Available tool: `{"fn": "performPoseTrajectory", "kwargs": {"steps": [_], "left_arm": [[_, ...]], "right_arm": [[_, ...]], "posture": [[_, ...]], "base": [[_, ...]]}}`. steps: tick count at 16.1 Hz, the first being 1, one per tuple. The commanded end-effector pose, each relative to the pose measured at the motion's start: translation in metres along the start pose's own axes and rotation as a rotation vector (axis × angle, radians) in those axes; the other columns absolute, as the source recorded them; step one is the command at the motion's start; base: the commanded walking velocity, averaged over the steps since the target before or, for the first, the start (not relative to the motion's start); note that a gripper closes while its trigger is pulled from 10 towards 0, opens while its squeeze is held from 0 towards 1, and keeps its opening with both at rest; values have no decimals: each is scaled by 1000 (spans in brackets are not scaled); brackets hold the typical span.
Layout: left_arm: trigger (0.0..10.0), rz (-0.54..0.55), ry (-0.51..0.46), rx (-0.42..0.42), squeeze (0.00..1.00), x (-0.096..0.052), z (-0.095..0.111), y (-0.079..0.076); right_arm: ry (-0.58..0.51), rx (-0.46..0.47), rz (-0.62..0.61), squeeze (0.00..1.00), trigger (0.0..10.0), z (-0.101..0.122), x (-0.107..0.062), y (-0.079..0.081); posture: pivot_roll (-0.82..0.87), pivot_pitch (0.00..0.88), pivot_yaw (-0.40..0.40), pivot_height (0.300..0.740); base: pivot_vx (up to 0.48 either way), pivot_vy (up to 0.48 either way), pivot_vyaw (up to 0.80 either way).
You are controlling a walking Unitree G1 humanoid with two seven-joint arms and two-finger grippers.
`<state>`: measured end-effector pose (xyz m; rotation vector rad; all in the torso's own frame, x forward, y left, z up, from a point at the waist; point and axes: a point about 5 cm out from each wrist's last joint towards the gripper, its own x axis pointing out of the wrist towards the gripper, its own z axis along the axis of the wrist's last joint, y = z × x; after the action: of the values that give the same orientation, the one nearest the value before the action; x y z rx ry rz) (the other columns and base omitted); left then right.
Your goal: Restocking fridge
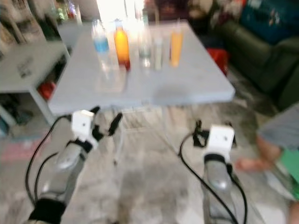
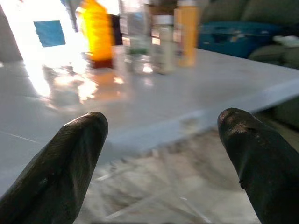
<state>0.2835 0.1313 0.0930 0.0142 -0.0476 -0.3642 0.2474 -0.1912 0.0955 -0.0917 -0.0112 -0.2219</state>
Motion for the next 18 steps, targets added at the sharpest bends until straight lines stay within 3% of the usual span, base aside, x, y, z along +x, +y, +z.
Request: {"fn": "performPoseTrajectory", "kwargs": {"steps": [1,6,9,12,18], "left_arm": [[10000,52,0,6,0,-1,4,11],[10000,130,-28,-3,0,-5,10,15],[10000,187,-85,-4,0,1,27,16],[10000,199,-135,-11,0,9,43,18],[10000,204,-115,-6,0,7,40,20]], "right_arm": [[-46,-6,41,0,10000,10,3,10],[-88,-40,105,0,10000,17,-1,18],[-103,-57,154,0,10000,18,-5,24],[-122,-74,181,0,10000,22,-8,27],[-109,-47,187,0,10000,21,-10,27]], "posture": [[-95,0,44,740],[-98,18,41,740],[-101,20,42,740],[-106,20,45,740],[-104,24,45,740]], "base": [[480,0,0],[467,0,421],[423,0,660],[0,0,621],[0,0,204]]}}
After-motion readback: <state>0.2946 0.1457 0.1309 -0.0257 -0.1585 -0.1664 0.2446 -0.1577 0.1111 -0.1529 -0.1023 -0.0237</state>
